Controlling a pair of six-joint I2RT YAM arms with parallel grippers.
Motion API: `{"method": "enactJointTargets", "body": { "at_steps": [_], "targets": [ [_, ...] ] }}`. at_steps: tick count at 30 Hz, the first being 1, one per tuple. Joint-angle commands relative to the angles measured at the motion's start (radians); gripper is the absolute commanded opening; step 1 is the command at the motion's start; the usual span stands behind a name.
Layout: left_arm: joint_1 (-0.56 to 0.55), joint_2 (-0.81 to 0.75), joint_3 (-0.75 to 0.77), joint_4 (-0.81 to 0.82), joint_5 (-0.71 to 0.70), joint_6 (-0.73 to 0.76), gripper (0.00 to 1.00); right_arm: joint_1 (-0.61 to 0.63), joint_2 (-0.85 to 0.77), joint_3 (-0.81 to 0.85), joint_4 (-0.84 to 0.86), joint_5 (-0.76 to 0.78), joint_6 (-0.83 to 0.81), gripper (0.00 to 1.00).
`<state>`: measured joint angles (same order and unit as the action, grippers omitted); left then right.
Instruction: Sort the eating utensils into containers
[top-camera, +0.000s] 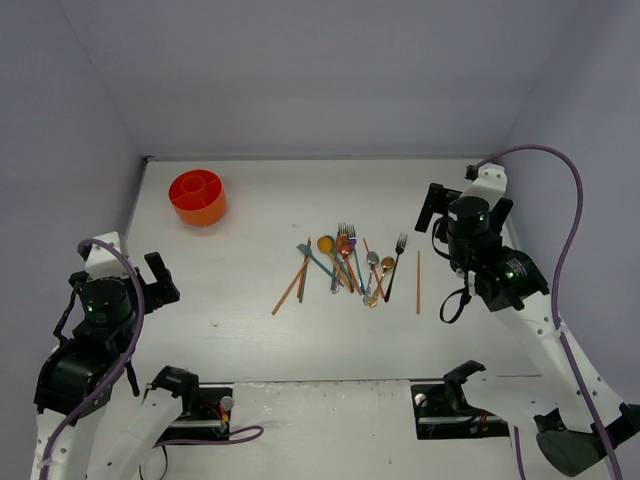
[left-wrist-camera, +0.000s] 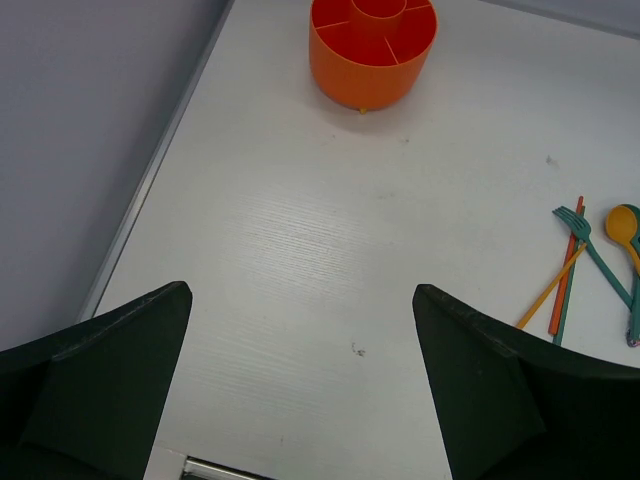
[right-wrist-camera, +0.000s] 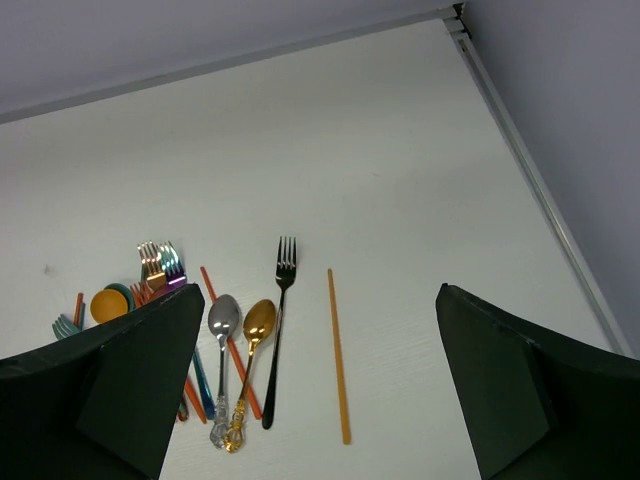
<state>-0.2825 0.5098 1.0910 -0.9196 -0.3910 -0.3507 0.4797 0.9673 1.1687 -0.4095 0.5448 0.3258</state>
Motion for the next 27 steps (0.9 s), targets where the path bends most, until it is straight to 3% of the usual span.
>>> {"method": "enactJointTargets", "body": {
  "at_steps": [1, 10, 15, 20, 27],
  "targets": [
    [-0.006, 0.083, 0.066, 0.049, 0.019, -0.008, 0.91, 0.005, 0.036, -0.004, 0.060, 0.050, 0.073, 1.00],
    [-0.006, 0.122, 0.069, 0.051, 0.062, -0.014, 0.91, -0.008, 0.177, -0.057, 0.065, -0.039, 0.174, 1.00],
    [-0.006, 0.136, 0.081, 0.048, 0.075, -0.007, 0.91, -0.099, 0.325, -0.073, 0.066, -0.209, 0.275, 1.00],
    [-0.006, 0.128, 0.084, 0.047, 0.104, -0.004, 0.91, -0.150, 0.483, -0.069, 0.071, -0.290, 0.308, 0.69],
    [-0.006, 0.129, 0.077, 0.047, 0.134, -0.022, 0.91, -0.136, 0.592, -0.104, 0.093, -0.288, 0.327, 0.52]
  ]
}}
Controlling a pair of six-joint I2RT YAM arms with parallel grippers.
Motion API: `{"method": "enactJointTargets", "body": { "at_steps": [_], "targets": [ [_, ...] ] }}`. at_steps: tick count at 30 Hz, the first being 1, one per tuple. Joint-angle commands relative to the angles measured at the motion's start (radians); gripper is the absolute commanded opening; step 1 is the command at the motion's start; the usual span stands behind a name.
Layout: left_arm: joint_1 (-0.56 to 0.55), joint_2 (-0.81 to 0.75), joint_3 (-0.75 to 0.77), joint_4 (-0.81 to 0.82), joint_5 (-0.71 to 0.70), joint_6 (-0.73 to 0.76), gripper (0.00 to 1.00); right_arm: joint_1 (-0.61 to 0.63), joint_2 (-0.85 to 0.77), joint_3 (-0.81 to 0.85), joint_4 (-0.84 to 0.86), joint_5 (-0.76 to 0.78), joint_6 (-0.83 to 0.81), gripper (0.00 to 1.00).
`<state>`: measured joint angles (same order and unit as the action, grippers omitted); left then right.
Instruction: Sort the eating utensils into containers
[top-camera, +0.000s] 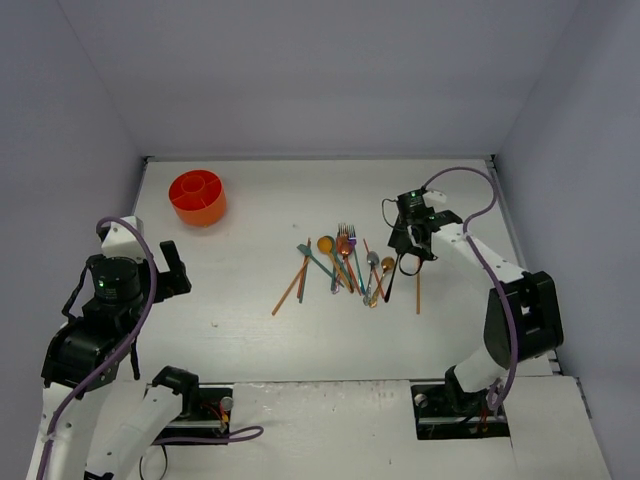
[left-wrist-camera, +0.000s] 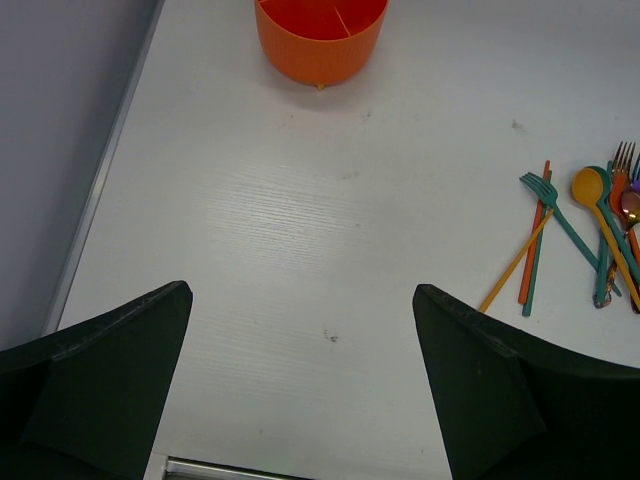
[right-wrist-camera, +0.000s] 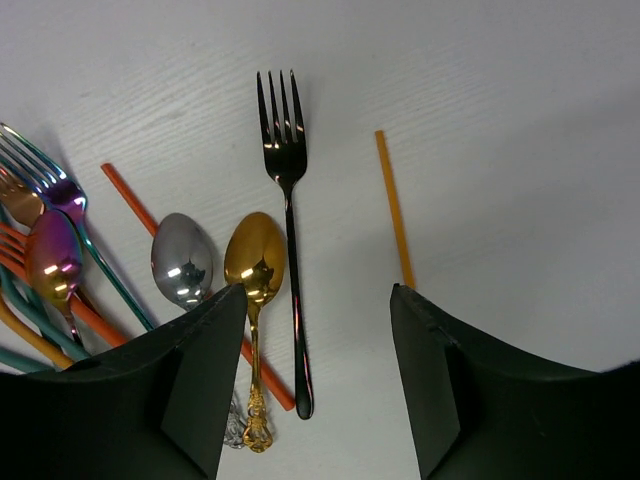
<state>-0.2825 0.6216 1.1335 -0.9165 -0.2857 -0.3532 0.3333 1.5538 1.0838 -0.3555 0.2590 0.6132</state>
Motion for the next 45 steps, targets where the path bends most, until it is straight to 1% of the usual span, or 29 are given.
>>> {"method": "enactJointTargets", "body": {
  "at_steps": [1, 7, 13, 26, 29, 33, 34, 36, 39, 41, 45],
  "targets": [
    [-0.006, 0.021, 0.031, 0.044, 0.034, -0.021, 0.91, 0.012, 0.016, -0.033, 0.045, -0.001, 0.044, 0.49],
    [-0.006, 0.032, 0.029, 0.045, 0.048, -0.023, 0.91, 0.014, 0.063, -0.090, 0.096, -0.024, 0.053, 0.43],
    [-0.006, 0.030, 0.026, 0.042, 0.053, -0.018, 0.91, 0.020, 0.098, -0.113, 0.131, -0.033, 0.043, 0.41],
    [-0.006, 0.041, 0.023, 0.042, 0.064, -0.016, 0.91, 0.032, 0.186, -0.106, 0.176, -0.039, 0.027, 0.38],
    [-0.006, 0.042, 0.029, 0.042, 0.066, -0.015, 0.91, 0.030, 0.204, -0.104, 0.180, -0.021, 0.029, 0.35],
    [-0.006, 0.043, 0.030, 0.042, 0.071, -0.014, 0.91, 0.028, 0.214, -0.102, 0.180, 0.020, 0.028, 0.26],
    [-0.006, 0.044, 0.031, 0.042, 0.075, -0.015, 0.91, 0.024, 0.215, -0.104, 0.179, 0.032, 0.023, 0.21],
    [-0.006, 0.046, 0.031, 0.042, 0.084, -0.016, 0.91, 0.015, 0.212, -0.102, 0.179, 0.043, 0.015, 0.17],
    [-0.006, 0.051, 0.034, 0.044, 0.106, -0.020, 0.91, 0.009, 0.198, -0.091, 0.177, 0.080, -0.007, 0.02],
    [-0.006, 0.056, 0.041, 0.045, 0.121, -0.023, 0.91, 0.009, 0.177, -0.072, 0.176, 0.096, -0.040, 0.00],
    [-0.006, 0.077, 0.066, 0.046, 0.172, -0.031, 0.91, 0.022, 0.116, -0.027, 0.179, 0.103, -0.118, 0.00]
  ]
}}
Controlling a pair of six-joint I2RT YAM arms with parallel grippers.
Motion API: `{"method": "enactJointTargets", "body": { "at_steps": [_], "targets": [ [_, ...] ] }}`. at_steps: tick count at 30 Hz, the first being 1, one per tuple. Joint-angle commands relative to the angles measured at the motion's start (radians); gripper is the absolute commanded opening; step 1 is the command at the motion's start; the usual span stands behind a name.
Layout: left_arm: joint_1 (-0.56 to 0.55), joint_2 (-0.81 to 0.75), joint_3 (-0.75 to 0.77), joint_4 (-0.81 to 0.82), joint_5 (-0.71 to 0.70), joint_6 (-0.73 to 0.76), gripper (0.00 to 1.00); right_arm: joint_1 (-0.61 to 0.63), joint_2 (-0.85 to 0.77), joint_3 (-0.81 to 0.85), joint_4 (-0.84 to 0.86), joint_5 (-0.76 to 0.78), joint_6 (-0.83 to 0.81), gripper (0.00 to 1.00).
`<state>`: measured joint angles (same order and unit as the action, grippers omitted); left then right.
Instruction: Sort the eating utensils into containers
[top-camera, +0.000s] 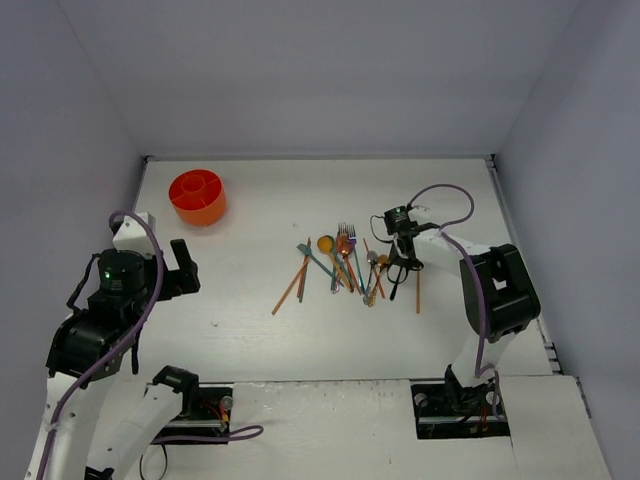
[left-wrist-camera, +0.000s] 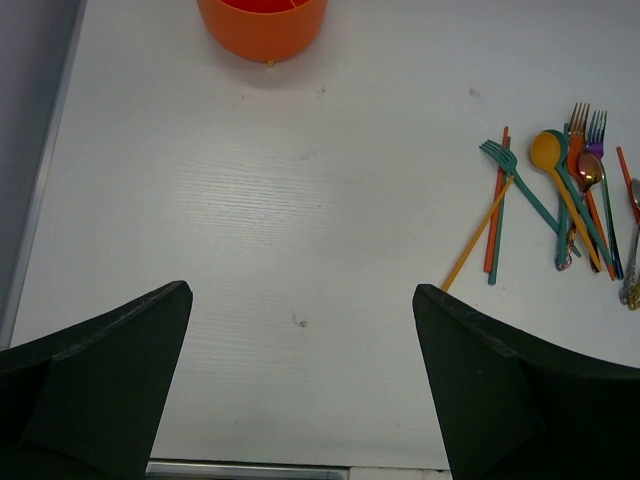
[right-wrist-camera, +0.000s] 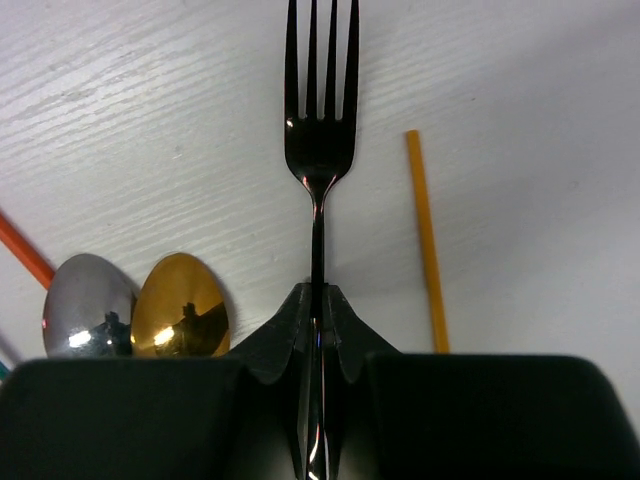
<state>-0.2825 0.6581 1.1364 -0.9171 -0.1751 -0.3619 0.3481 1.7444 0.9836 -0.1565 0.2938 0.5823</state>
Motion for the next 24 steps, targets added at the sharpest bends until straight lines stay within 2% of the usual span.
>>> {"method": "enactJointTargets", "body": {
  "at_steps": [1, 6, 10, 13, 16, 19, 24],
  "targets": [
    [-0.006, 0.045, 0.070, 0.048, 0.071, -0.027, 0.91, 0.018, -0.093, 0.084, -0.020, 0.070, -0.107, 0.00],
    [-0.006, 0.100, 0.118, 0.063, 0.161, -0.066, 0.91, 0.115, -0.228, 0.148, -0.009, 0.058, -0.228, 0.00],
    [-0.006, 0.140, 0.145, 0.130, 0.266, -0.134, 0.91, 0.207, -0.336, 0.179, 0.052, -0.043, -0.300, 0.00],
    [-0.007, 0.178, 0.136, 0.277, 0.365, -0.213, 0.88, 0.271, -0.400, 0.194, 0.122, -0.190, -0.323, 0.00],
    [-0.018, 0.224, 0.131, 0.387, 0.420, -0.281, 0.84, 0.339, -0.417, 0.231, 0.146, -0.251, -0.331, 0.00],
    [-0.053, 0.268, 0.141, 0.457, 0.412, -0.297, 0.79, 0.397, -0.407, 0.264, 0.178, -0.285, -0.329, 0.00],
    [-0.138, 0.333, 0.163, 0.526, 0.334, -0.296, 0.77, 0.452, -0.388, 0.297, 0.216, -0.354, -0.313, 0.00]
  ]
}}
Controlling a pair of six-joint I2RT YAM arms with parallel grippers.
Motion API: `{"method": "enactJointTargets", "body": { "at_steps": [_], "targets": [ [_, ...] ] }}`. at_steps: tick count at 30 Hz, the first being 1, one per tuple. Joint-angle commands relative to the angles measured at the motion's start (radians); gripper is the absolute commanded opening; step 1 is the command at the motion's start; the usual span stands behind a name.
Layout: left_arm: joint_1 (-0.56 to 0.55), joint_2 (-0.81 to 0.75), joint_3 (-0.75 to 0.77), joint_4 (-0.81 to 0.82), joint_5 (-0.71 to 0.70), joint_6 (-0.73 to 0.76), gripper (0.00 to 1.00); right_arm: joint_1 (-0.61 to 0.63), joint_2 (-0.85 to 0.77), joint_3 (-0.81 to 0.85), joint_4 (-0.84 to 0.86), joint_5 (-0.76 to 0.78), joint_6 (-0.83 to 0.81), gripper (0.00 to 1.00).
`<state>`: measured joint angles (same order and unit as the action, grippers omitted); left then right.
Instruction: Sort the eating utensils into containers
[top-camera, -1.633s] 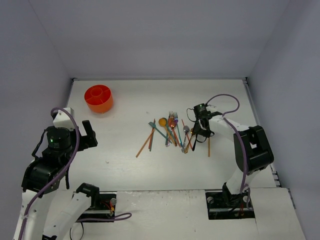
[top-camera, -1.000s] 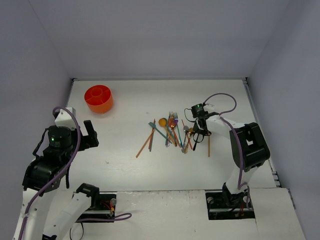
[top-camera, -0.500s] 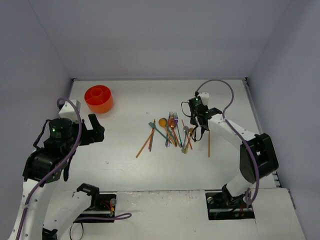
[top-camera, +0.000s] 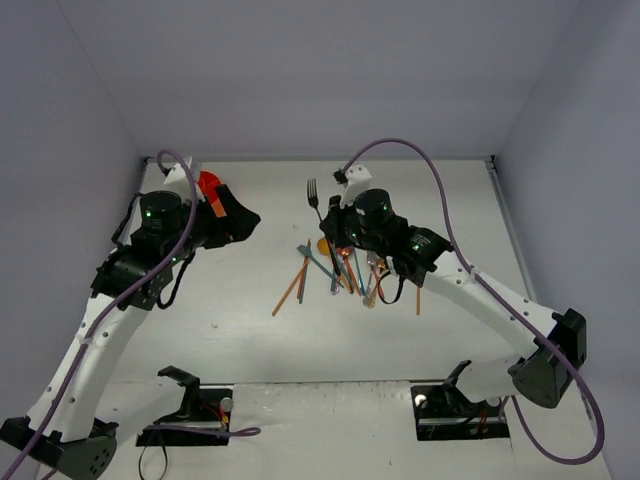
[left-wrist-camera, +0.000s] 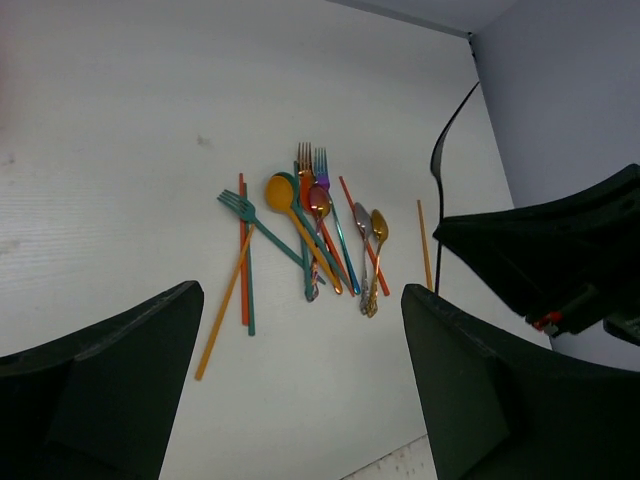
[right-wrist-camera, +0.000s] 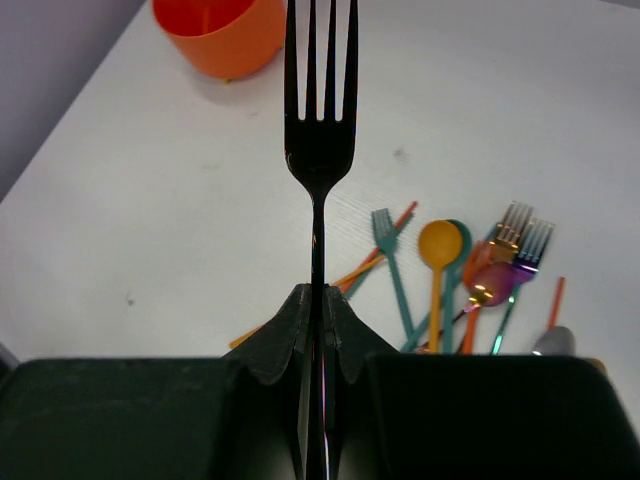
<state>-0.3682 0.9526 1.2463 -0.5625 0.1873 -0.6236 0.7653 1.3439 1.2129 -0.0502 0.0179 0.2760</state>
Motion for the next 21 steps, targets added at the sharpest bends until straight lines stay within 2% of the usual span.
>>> {"method": "enactJointTargets", "body": {
  "at_steps": [1, 5, 10, 15, 21],
  "targets": [
    [-0.069, 0.051, 0.056, 0.186, -0.048, -0.032, 0.76, 0.043, 0.020, 0.075, 0.115, -0.082, -0.005, 0.00],
    [-0.137, 0.092, 0.050, 0.245, -0.110, -0.039, 0.71, 0.082, 0.043, 0.094, 0.132, -0.085, -0.003, 0.00],
    [-0.171, 0.134, 0.049, 0.294, -0.134, -0.062, 0.68, 0.112, 0.059, 0.110, 0.154, -0.103, 0.005, 0.00],
    [-0.184, 0.153, 0.041, 0.355, -0.152, -0.054, 0.59, 0.131, 0.077, 0.119, 0.165, -0.102, 0.006, 0.00],
    [-0.186, 0.192, 0.054, 0.340, -0.162, -0.010, 0.46, 0.139, 0.084, 0.127, 0.171, -0.118, 0.007, 0.00]
  ]
}}
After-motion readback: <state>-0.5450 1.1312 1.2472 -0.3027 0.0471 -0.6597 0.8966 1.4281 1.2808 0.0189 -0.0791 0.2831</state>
